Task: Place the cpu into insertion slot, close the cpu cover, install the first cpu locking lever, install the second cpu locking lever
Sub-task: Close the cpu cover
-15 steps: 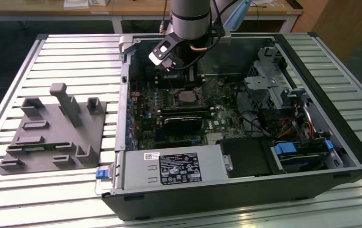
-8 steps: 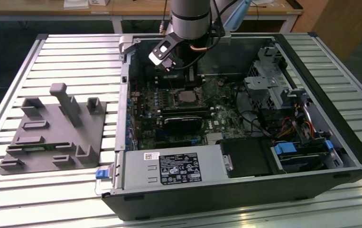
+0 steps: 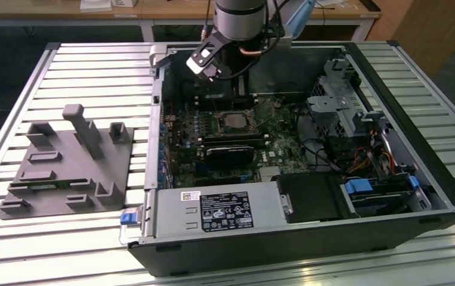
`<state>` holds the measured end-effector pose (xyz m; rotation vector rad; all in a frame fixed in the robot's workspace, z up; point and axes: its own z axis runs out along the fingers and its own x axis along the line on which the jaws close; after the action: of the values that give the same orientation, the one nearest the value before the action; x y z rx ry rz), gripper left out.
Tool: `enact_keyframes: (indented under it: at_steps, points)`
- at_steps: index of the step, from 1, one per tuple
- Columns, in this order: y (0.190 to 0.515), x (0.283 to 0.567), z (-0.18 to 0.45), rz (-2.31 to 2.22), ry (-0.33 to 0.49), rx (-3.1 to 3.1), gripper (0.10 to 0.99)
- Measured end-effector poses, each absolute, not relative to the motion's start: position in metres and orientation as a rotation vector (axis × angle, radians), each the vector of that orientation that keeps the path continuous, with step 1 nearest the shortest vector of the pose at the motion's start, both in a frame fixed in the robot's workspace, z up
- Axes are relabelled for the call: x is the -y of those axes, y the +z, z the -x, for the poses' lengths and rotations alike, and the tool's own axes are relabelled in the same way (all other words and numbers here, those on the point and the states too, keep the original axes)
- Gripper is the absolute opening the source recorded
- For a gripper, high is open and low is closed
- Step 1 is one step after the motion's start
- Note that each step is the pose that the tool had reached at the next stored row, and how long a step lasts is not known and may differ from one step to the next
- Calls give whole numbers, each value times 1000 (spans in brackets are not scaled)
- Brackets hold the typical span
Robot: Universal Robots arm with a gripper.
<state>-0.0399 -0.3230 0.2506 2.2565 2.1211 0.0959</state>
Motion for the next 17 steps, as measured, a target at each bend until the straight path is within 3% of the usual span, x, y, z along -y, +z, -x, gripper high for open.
enact_keyframes:
  at_steps: [17]
  points:
    - [263, 323, 37, -2256, 96, -2121, 106]
